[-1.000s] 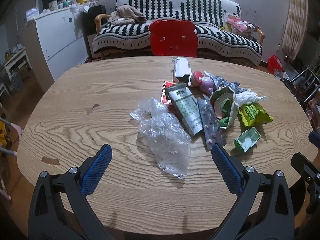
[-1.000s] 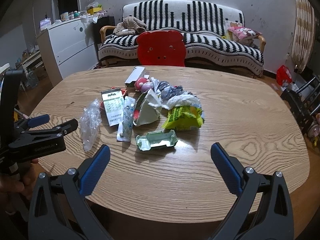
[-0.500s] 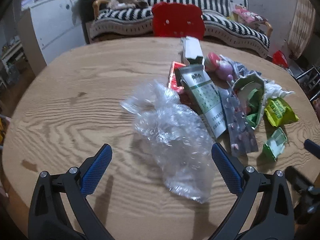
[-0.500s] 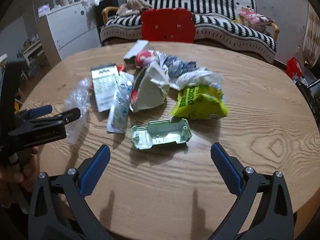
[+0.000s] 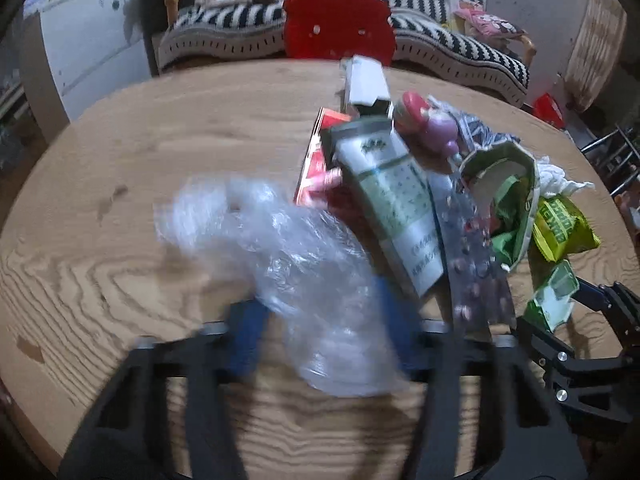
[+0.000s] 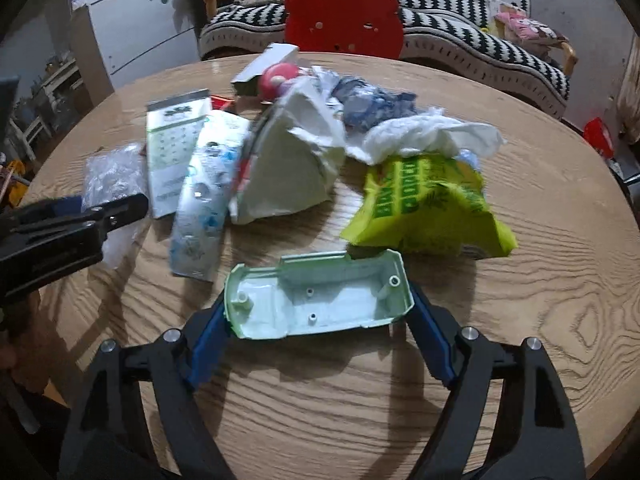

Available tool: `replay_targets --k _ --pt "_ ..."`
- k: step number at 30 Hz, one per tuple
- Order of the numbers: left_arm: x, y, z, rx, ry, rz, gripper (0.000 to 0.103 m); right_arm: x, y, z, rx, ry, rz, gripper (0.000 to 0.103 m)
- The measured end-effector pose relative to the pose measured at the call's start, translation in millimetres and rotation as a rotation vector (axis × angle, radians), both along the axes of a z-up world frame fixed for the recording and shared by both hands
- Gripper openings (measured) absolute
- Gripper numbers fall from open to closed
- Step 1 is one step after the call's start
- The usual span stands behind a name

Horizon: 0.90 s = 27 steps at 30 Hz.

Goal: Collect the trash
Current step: 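Grasp the clear plastic bag with the left tool while the right tool grasps the pale green tray, then carry the plastic bag and green tray to the black bin and release both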

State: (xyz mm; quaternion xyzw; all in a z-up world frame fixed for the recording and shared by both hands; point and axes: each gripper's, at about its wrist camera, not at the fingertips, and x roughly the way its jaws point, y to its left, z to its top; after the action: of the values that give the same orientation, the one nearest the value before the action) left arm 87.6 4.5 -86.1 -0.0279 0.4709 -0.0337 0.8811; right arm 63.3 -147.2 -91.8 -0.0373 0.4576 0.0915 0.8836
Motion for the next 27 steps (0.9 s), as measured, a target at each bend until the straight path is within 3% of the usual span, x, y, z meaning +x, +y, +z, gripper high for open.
replay_targets --k 2,5,17,23,27 --pt "-4.7 5.6 4.1 -0.023 0.000 0.007 0.016 -6.5 1.5 7.2 0.001 -0.015 0.008 0.078" --pt "-12.8 15.7 14.5 -0.050 -0.008 0.018 0.007 -15.5 0.2 20.9 0.024 -0.046 0.004 0.078" --pt "-49.0 22.2 59.9 -0.038 -0.098 -0.017 0.005 -50.6 -33.0 65.3 0.076 -0.125 -0.036 0.079" --pt "-53.1 -32.6 78.8 -0.051 -0.158 -0.127 0.005 -83.5 -108.2 89.0 0.082 -0.185 -0.165 0.079" --pt "-63.7 -103.6 88.8 -0.078 -0.196 -0.267 0.005 -116.7 -181.1 95.2 0.082 -0.207 -0.292 0.079"
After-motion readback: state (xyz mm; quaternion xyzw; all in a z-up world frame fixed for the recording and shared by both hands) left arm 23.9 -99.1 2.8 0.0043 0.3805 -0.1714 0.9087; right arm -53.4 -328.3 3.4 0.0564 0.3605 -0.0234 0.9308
